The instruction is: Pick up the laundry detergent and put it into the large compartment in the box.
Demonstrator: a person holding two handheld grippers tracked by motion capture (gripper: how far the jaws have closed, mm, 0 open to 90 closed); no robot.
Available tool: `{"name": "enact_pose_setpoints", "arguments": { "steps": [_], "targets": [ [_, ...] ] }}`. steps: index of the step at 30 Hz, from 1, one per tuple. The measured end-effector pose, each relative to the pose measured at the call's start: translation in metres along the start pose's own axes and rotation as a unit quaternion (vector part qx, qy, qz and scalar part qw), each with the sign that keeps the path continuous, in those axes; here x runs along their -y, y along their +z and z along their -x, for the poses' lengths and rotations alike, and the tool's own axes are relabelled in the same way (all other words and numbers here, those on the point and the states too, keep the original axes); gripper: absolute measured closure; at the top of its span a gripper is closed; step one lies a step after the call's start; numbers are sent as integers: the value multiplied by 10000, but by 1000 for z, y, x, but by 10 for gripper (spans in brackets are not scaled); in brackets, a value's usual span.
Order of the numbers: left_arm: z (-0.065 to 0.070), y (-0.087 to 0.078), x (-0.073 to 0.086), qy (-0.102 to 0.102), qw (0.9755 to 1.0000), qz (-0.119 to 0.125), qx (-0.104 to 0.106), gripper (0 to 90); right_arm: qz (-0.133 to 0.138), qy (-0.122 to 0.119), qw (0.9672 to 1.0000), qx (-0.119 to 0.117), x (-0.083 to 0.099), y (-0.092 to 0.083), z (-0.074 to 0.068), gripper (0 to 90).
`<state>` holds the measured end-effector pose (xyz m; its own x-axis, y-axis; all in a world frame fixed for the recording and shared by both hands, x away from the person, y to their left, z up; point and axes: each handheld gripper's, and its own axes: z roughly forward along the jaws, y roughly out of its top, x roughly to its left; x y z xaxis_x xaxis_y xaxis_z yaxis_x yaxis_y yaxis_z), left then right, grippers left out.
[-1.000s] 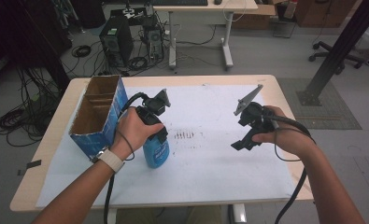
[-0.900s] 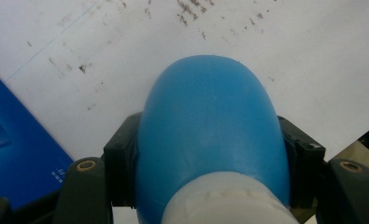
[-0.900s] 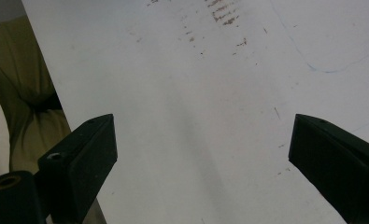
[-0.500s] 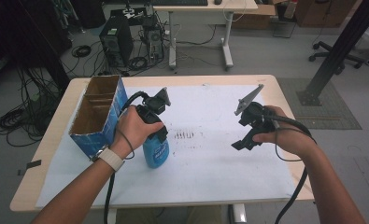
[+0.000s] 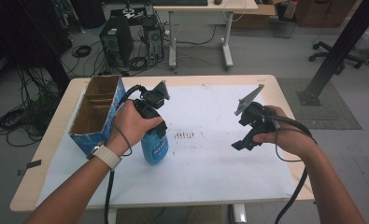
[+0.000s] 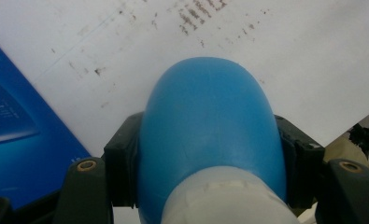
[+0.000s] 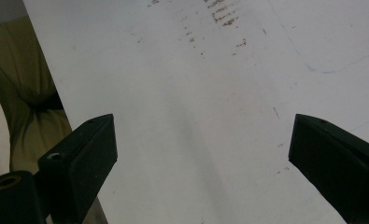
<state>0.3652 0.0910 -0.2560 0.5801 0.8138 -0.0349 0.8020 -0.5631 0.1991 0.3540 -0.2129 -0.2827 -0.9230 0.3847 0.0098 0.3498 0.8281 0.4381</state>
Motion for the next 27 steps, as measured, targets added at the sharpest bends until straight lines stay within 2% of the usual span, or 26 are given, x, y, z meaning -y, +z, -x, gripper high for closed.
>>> {"name": "enact_pose_setpoints", "arguments": {
  "steps": [9, 17, 27],
  "targets": [
    [1, -18, 1, -16, 10000, 9, 10, 372, 5, -10, 10000, 2, 1, 0, -1, 82],
    [0, -31, 3, -32, 10000, 27, -87, 372, 11, -29, 10000, 4, -1, 1, -1, 82],
    [-3, -51, 4, -106, 9999, 74, -60, 372, 18, -83, 10000, -16, -3, 1, -2, 82]
  ]
}}
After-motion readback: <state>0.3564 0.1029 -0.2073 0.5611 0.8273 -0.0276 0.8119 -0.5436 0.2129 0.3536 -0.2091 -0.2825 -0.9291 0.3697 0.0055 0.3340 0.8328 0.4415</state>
